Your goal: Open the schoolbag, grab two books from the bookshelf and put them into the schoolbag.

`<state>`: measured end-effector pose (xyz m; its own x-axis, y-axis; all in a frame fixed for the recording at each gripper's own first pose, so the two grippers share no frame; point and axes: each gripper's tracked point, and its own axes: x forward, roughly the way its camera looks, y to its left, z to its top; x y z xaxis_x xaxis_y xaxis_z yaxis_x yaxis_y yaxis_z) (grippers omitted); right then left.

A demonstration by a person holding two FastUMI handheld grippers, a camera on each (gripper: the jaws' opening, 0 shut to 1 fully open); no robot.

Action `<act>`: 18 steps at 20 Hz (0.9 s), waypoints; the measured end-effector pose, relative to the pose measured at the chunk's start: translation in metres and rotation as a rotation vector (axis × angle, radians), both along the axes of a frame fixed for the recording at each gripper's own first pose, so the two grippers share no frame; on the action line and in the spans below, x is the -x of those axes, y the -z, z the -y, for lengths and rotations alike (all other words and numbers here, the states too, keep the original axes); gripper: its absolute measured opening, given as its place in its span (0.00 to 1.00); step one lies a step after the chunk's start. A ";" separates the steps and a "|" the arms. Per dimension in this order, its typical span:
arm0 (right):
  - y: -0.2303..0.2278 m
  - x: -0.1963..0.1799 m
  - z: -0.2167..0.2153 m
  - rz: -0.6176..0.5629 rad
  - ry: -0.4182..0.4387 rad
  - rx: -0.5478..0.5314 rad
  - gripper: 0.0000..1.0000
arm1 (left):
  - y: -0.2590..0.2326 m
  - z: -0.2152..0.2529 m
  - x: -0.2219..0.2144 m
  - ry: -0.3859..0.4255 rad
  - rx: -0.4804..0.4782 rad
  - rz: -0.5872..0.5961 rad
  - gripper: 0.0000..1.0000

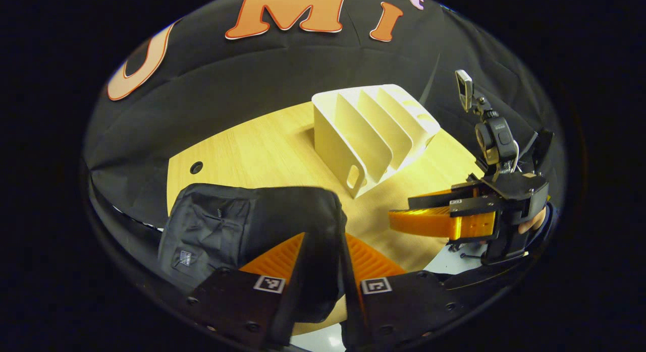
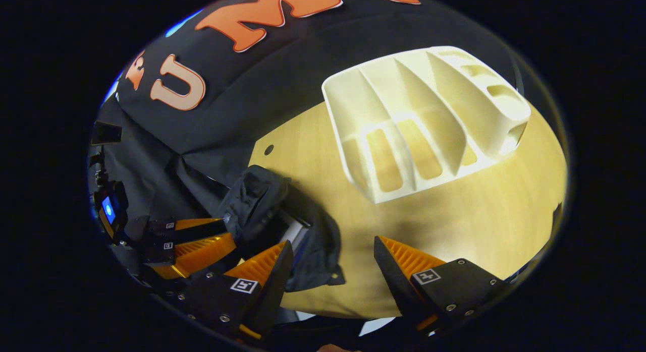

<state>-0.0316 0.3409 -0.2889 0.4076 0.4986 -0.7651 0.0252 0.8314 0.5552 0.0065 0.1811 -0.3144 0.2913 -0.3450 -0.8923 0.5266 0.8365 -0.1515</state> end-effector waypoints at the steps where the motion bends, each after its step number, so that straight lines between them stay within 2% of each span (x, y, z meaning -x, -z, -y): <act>1: -0.007 -0.009 0.021 0.030 -0.013 0.030 0.96 | 0.002 0.010 0.001 -0.023 -0.007 0.006 0.55; 3: -0.023 -0.029 0.057 0.112 -0.002 0.070 0.97 | -0.002 0.032 -0.002 -0.080 -0.007 0.028 0.70; 6: -0.050 -0.052 0.097 0.223 0.010 0.099 0.97 | -0.022 0.057 -0.029 -0.167 0.017 0.167 0.75; 9: -0.080 -0.072 0.137 0.354 0.007 0.146 0.97 | -0.057 0.078 -0.050 -0.257 0.038 0.320 0.75; 14: -0.136 -0.099 0.206 0.624 -0.007 0.335 0.97 | -0.123 0.094 -0.084 -0.458 0.064 0.608 0.76; 17: -0.183 -0.102 0.221 0.757 0.012 0.355 0.97 | -0.171 0.106 -0.084 -0.539 0.100 0.738 0.76; 18: -0.195 -0.102 0.227 0.796 0.027 0.367 0.97 | -0.187 0.109 -0.083 -0.562 0.116 0.795 0.79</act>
<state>0.0708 0.1139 -0.0939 0.8968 0.2589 -0.3587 -0.2332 0.9657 0.1141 0.0893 0.0716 -0.1272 0.9413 -0.0455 -0.3344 0.0403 0.9989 -0.0223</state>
